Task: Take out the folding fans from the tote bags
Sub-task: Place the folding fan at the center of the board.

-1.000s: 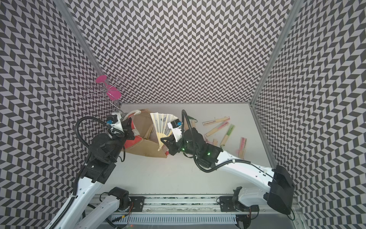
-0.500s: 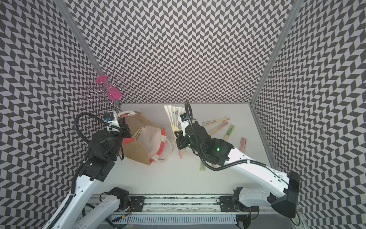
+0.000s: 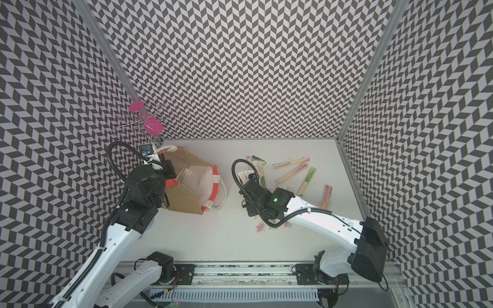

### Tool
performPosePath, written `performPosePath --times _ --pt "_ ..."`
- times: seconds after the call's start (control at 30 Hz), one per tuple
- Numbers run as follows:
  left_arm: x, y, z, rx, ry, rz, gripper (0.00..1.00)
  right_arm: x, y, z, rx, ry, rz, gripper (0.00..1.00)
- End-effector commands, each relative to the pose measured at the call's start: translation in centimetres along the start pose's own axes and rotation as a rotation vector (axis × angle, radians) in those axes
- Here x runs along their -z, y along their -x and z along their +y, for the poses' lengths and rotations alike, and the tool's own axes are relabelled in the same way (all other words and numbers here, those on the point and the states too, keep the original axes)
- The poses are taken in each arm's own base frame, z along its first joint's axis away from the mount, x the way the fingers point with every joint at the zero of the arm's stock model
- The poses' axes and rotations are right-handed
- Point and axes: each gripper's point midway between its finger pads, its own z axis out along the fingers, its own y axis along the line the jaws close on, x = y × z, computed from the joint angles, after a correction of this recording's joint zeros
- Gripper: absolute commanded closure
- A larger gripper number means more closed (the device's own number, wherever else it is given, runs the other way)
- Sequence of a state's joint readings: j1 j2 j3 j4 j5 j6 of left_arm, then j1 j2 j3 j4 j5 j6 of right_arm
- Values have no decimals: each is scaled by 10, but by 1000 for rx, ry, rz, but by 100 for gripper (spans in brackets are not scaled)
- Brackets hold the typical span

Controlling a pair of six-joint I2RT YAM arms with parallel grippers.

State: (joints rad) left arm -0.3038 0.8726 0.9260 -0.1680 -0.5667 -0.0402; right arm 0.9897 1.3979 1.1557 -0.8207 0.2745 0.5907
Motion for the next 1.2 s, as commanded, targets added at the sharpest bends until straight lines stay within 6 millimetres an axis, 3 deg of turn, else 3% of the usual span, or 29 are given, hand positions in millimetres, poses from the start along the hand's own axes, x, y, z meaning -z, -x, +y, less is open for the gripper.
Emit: performPosePath --times 0.0,0.4,0.67,0.93,1.17 --pt "0 28 20 38 100 -52 100 -8 -12 -2 -33 -1 39 100" --pt "-27 55 43 102 129 -74 100 -29 -38 1 -20 4 135 100" --pt "-32 74 49 115 139 -104 100 -41 -52 8 26 -2 192 100" --pt "-25 92 46 137 108 -149 100 -71 -62 30 133 -49 249 100" --pt "-27 93 42 128 88 -151 100 -94 -65 50 214 -106 259 96"
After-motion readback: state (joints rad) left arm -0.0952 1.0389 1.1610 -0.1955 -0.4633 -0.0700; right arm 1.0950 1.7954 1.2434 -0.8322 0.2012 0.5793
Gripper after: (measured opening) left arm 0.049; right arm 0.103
